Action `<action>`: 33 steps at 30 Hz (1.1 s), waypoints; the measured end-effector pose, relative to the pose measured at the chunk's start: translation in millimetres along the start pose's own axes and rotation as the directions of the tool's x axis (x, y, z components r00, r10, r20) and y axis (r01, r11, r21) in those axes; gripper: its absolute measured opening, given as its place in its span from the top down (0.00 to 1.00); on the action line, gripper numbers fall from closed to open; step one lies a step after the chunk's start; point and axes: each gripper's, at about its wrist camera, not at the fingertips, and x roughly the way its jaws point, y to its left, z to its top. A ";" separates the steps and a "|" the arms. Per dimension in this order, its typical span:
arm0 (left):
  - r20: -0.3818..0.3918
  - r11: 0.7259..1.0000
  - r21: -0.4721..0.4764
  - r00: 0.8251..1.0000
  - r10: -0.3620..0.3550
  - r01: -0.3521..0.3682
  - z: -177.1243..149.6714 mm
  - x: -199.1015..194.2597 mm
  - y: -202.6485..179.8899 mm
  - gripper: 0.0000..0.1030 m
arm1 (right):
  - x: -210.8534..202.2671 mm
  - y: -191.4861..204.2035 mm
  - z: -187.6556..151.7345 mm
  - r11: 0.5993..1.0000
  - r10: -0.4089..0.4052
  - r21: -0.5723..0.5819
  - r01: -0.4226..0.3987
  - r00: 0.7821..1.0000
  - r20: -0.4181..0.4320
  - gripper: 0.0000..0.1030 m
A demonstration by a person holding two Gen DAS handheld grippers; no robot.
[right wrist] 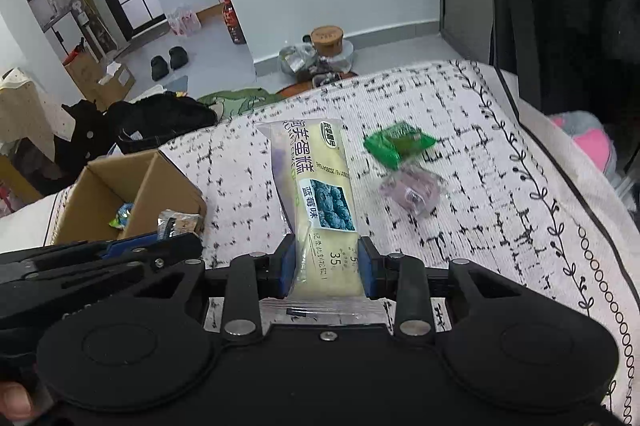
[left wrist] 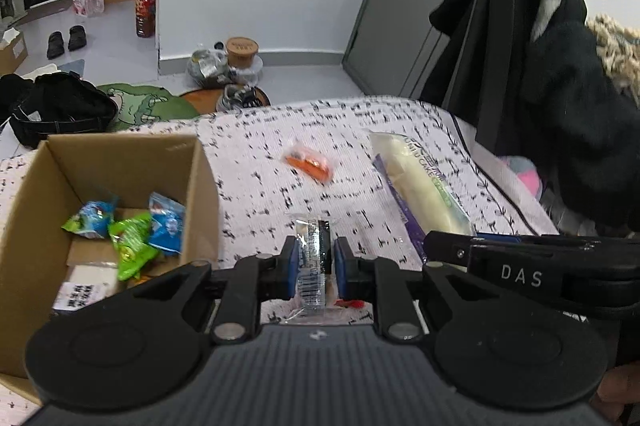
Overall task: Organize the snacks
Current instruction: 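Carry the clear packet into the box and open the left tool while the right tool carries the bread bar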
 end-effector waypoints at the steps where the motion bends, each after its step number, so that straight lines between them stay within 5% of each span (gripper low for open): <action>1: 0.006 1.000 -0.005 1.000 0.001 -0.001 0.9 -2.6 2.8 0.83 | -1.4 2.0 1.0 1.000 0.000 0.000 0.000 1.000 0.004 0.69; 20: 0.078 0.994 -0.074 0.993 0.090 -0.084 2.7 -52.8 68.9 0.83 | -10.4 60.0 3.0 0.997 0.063 -0.038 -0.062 0.997 0.033 0.70; 21: 0.080 0.993 -0.078 0.992 0.097 -0.091 2.5 -54.2 72.6 0.83 | -11.1 62.3 3.1 0.997 0.067 -0.039 -0.065 0.997 0.035 0.73; 22: 0.082 0.992 -0.084 0.991 0.106 -0.099 2.0 -56.3 77.3 0.83 | -11.7 65.3 3.6 0.997 0.074 -0.041 -0.072 0.997 0.038 0.89; 23: 0.084 0.990 -0.089 0.990 0.114 -0.106 1.5 -58.0 81.4 0.83 | -12.1 68.3 4.0 0.996 0.082 -0.042 -0.081 0.996 0.035 0.94; 30: 0.080 0.980 -0.126 0.983 0.165 -0.154 -3.9 -63.2 108.8 0.83 | -8.1 84.0 -2.3 0.995 0.083 -0.064 -0.082 0.996 0.022 0.94; 33: 0.068 0.974 -0.141 0.980 0.186 -0.175 -7.9 -62.6 120.7 0.83 | 2.7 82.3 -10.7 0.997 0.056 -0.048 -0.057 0.998 -0.025 0.87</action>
